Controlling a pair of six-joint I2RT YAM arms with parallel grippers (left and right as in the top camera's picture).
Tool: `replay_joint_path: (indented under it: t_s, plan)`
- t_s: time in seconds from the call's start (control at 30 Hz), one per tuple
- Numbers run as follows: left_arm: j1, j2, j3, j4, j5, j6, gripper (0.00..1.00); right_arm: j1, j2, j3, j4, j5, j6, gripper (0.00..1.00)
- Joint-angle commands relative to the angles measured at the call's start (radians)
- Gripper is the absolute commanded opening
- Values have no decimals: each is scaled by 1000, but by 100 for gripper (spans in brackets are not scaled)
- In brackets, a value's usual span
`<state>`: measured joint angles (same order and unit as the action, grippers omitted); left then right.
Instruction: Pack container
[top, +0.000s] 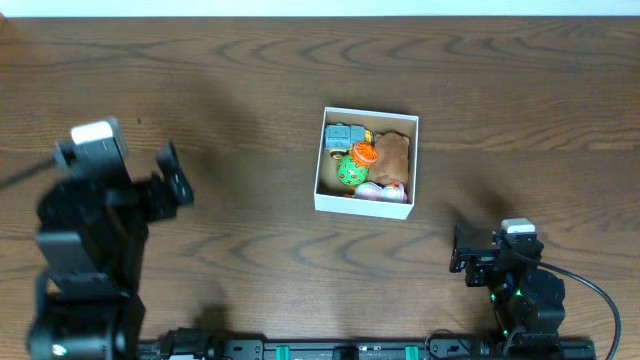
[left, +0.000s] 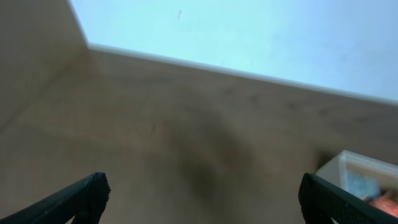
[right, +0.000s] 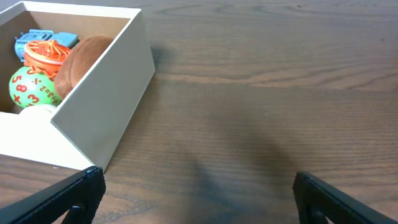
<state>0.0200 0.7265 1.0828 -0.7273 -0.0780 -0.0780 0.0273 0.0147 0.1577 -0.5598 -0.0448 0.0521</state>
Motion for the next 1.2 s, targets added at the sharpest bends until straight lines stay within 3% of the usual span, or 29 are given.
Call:
replay_joint_path:
  t_s: [0.0, 0.5, 1.17]
  plan:
    - [23, -123, -158, 36, 18, 9, 98, -8, -9, -10, -1, 11, 14, 99]
    - [24, -492, -641, 204, 59, -10, 98, -8, -9, -10, -1, 11, 14, 99]
    - [23, -725, -867, 248, 71, -10, 98, -8, -9, -10, -1, 11, 14, 99]
